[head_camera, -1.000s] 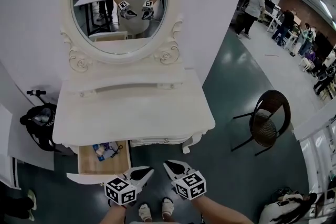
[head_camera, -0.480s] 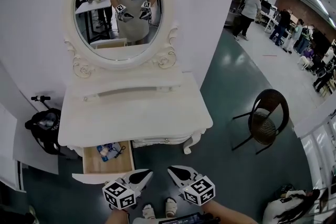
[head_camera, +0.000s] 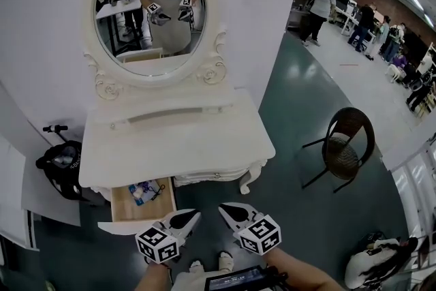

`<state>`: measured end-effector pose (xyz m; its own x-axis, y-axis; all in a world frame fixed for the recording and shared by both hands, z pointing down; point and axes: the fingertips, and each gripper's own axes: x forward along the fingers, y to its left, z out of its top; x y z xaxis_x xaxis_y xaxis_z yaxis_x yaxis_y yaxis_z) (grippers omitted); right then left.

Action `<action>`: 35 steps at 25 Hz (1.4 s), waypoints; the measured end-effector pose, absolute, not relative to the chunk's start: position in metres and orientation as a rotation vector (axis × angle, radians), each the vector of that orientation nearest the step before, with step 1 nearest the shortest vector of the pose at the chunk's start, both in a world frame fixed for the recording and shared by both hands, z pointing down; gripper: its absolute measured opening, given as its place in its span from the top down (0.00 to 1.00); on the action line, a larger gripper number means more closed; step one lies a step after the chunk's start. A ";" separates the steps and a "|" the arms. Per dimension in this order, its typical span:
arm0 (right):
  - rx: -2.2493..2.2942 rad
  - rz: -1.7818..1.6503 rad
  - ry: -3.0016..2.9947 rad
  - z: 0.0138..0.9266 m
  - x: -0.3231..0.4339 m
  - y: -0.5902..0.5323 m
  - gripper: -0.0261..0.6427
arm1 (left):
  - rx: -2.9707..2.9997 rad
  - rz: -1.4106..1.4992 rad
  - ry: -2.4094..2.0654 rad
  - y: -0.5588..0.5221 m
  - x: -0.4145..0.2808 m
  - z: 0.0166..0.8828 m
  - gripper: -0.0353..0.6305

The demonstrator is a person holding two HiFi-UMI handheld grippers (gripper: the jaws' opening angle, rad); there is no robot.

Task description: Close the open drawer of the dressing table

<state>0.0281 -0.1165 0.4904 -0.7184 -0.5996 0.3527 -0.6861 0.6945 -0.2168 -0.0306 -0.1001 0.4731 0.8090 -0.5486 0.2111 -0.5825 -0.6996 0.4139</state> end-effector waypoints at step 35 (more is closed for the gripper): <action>0.993 0.475 -2.624 0.494 0.028 -0.108 0.94 | 2.529 0.102 -0.818 -0.096 -0.021 0.471 0.93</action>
